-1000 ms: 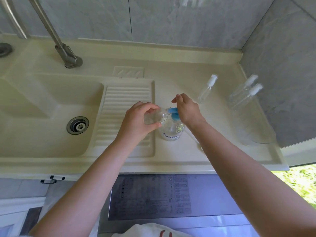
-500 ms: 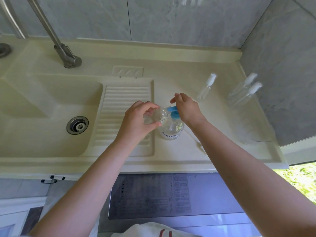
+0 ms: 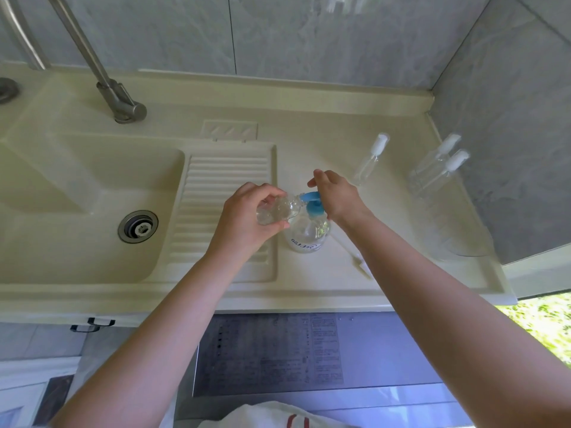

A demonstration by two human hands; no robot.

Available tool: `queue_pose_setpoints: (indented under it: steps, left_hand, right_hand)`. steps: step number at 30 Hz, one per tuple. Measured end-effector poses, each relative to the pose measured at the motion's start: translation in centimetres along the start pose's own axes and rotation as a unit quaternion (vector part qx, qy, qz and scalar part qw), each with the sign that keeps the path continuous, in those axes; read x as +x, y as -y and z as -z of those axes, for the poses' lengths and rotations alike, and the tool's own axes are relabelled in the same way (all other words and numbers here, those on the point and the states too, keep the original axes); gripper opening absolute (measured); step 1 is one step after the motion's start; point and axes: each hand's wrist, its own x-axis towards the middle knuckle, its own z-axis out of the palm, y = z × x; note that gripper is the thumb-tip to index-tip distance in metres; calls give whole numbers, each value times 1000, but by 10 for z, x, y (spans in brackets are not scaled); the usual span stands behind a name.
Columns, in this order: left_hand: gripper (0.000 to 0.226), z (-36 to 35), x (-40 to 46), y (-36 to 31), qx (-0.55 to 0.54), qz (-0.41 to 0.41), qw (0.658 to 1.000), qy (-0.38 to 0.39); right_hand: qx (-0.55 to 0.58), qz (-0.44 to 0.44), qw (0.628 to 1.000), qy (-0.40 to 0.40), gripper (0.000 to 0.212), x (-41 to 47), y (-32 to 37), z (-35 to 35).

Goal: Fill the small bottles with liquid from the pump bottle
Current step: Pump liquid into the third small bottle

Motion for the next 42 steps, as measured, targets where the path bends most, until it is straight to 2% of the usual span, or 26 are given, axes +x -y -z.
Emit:
queue_pose_setpoints:
  steps: [2, 5, 12, 14, 17, 20, 27, 29, 32, 36, 42]
  left_hand:
    - [49, -1, -1, 0, 3, 3, 1000, 3]
    - [49, -2, -1, 1, 14, 7, 1000, 8]
    - [48, 0, -1, -1, 3, 9, 1000, 3]
    - [48, -1, -1, -1, 1, 5, 1000, 1]
    - [48, -3, 1, 1, 14, 6, 1000, 5]
    - [48, -2, 3, 2, 21, 6, 1000, 12]
    - [49, 0, 4, 0, 9, -1, 1000, 7]
    - [49, 0, 3, -1, 8, -1, 1000, 7]
    - [48, -1, 2, 1, 13, 0, 1000, 6]
    - [49, -2, 0, 2, 16, 5, 1000, 6]
    - [49, 0, 1, 0, 14, 0, 1000, 0]
  right_hand:
    - [-26, 17, 999, -22, 41, -2, 1, -4]
    - [0, 6, 999, -47, 39, -4, 0, -7]
    - [23, -29, 999, 1, 43, -1, 2, 0]
    - [-11, -7, 1000, -4, 42, -3, 1, -1]
    - [-73, 38, 995, -50, 39, -7, 0, -7]
    - [-68, 49, 993, -86, 36, -6, -3, -11]
    - [11, -21, 1000, -14, 45, -5, 1, 0]
    - [-19, -2, 1000, -8, 48, -5, 3, 1]
    - [-85, 38, 995, -37, 46, -5, 2, -7]
    - [-102, 60, 989, -85, 42, -7, -3, -14]
    - [-80, 15, 997, 0, 53, -2, 0, -1]
